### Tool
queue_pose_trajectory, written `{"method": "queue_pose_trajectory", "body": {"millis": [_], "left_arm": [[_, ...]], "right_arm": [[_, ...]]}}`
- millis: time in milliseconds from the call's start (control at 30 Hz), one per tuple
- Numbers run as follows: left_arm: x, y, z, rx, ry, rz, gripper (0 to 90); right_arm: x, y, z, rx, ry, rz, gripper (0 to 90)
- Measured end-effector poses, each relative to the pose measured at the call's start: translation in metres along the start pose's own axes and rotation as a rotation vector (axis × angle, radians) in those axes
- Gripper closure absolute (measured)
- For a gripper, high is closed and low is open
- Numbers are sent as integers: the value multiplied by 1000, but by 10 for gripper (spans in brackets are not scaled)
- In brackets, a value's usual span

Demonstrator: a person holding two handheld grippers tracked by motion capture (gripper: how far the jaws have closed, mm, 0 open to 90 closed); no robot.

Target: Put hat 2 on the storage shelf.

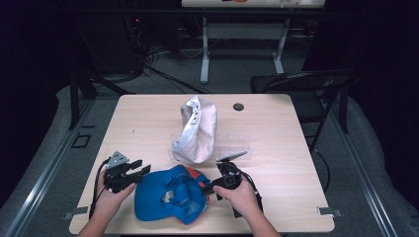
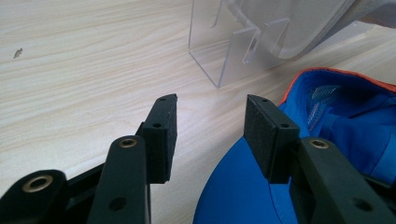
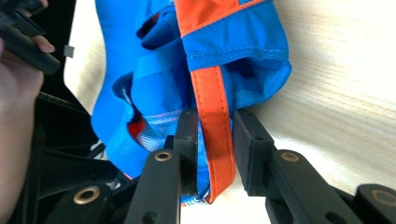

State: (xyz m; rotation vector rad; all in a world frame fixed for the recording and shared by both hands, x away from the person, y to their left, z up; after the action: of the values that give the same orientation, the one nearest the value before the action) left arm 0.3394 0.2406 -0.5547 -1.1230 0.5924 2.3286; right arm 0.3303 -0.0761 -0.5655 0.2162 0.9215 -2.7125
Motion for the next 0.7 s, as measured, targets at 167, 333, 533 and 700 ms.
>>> {"method": "queue_pose_trajectory", "body": {"millis": [167, 333, 533, 700], "left_arm": [[0, 0, 0, -2, -1, 4, 548], [0, 0, 0, -2, -1, 4, 548], [1, 0, 0, -1, -2, 10, 548], [1, 0, -1, 0, -3, 4, 548]], "right_arm": [[0, 1, -1, 14, -6, -9, 761], [0, 1, 4, -22, -2, -41, 772], [-1, 2, 15, -54, 1, -85, 775], [-4, 4, 27, -71, 55, -114, 778]]}}
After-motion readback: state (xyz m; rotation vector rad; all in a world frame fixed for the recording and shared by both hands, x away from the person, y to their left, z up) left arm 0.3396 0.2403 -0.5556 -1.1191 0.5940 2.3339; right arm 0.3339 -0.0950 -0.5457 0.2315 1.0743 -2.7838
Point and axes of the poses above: each handheld gripper's, and its own axes: z roughly backward along the jaws, x roughly out of its underside, y roughly to its right, the point moved 3 cm from there along -z, roughly forward along the jaws, and after that the axes turned 5 degrees about x, right-handed, at the moved point
